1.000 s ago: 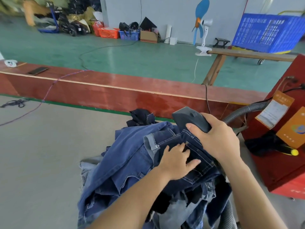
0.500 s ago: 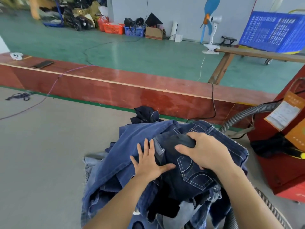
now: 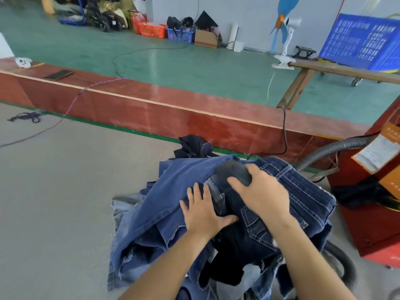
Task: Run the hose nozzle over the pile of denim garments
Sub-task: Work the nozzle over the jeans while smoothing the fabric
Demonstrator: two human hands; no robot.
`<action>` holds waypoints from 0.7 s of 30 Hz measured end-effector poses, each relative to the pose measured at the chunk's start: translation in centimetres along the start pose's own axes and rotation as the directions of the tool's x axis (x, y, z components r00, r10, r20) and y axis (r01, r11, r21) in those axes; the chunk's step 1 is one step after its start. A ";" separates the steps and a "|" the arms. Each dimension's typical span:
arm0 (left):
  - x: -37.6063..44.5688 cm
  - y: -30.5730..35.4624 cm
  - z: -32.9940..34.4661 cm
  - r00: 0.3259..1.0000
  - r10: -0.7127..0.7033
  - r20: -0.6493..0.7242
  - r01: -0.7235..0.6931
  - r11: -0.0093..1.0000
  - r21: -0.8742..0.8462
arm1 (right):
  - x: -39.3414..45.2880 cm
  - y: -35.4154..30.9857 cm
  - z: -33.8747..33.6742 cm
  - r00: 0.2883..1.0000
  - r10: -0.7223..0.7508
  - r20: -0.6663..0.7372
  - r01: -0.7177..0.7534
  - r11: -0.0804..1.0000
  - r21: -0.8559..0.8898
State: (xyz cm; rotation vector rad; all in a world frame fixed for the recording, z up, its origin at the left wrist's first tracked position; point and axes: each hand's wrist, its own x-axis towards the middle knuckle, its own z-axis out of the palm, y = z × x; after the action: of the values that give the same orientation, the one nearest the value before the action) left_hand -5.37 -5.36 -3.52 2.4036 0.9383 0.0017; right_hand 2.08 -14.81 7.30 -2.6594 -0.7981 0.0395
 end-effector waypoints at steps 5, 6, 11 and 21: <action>-2.3 1.1 -1.3 0.999 -0.031 -0.041 0.028 0.998 -0.060 | 0.5 1.4 -2.4 0.994 0.065 -0.089 -0.058 0.995 0.086; -2.7 1.3 -1.3 0.999 -0.031 0.035 0.033 0.998 -0.050 | 0.4 1.6 -2.7 0.994 0.072 -0.082 -0.065 0.995 0.076; -4.0 2.9 -1.6 0.987 0.148 -0.060 -0.159 0.952 -0.260 | 0.2 2.4 -3.9 0.995 0.067 -0.072 -0.062 0.995 0.073; -2.9 1.5 -0.3 0.957 0.121 -0.264 -0.207 0.921 -0.329 | -0.5 3.3 -5.3 0.998 0.064 -0.031 -0.058 0.987 0.148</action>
State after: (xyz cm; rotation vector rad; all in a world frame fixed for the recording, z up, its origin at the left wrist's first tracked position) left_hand -6.63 -7.96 -2.00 2.1632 0.7571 0.4944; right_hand 4.10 -19.34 11.03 -2.5371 -0.6753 0.0643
